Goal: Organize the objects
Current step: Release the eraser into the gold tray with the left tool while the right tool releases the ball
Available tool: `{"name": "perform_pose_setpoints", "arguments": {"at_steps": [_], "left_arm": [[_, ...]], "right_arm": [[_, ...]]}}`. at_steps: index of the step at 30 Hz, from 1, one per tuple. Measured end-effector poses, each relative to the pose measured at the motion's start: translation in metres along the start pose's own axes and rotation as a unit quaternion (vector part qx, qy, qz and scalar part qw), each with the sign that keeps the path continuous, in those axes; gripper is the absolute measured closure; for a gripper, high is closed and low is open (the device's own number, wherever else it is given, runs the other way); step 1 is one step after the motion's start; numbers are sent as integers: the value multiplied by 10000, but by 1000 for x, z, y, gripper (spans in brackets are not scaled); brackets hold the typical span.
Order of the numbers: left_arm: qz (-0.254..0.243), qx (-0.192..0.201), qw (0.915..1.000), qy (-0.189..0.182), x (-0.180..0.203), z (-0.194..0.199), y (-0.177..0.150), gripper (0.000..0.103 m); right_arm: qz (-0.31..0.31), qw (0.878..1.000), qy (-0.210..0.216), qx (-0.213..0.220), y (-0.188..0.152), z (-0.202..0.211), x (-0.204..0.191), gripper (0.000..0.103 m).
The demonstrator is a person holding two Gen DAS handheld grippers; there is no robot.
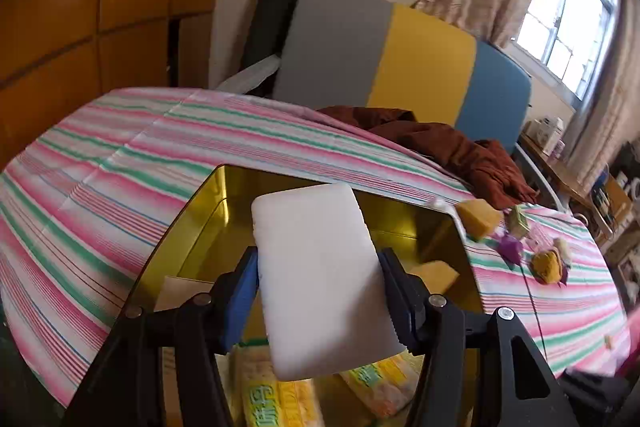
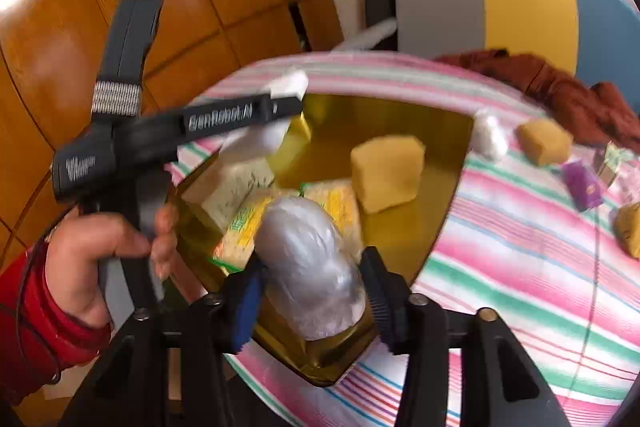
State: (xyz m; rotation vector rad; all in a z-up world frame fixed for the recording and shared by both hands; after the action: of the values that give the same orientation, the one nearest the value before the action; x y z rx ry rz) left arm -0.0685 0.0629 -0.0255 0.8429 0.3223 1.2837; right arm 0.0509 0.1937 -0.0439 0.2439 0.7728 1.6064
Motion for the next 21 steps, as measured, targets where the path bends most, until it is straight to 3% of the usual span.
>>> {"name": "perform_pose_setpoints", "arguments": {"at_steps": [4,11,12,15,21], "left_arm": [[161,-85,9997,182,-11,-13,5,43],[286,-185,9989,331,-18,-24,7,41],[328,-181,9986,376,-19,-24,8,37],[600,-171,9953,738,-24,-20,8,0],[860,-14,9912,1010,-28,-6,2,0]], "right_arm": [[-182,9997,169,-81,-7,1,5,45],[-352,9991,220,101,-19,22,13,45],[-346,9991,177,148,-21,24,15,45],[-391,9988,144,238,-25,36,22,45],[-592,9978,62,287,-28,42,38,45]]}}
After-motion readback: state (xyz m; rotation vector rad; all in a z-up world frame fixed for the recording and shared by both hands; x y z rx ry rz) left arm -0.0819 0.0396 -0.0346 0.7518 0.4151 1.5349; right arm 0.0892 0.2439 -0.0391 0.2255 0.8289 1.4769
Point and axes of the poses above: each gripper's, at about its wrist camera, not at the fingertips, and z roughly against the way its jaws point, x to its right, y to its top, the point moved 1 cm from there along -z, roughly the way its jaws point, and after that the axes turned 2 degrees about -x, right-handed, at the moved point
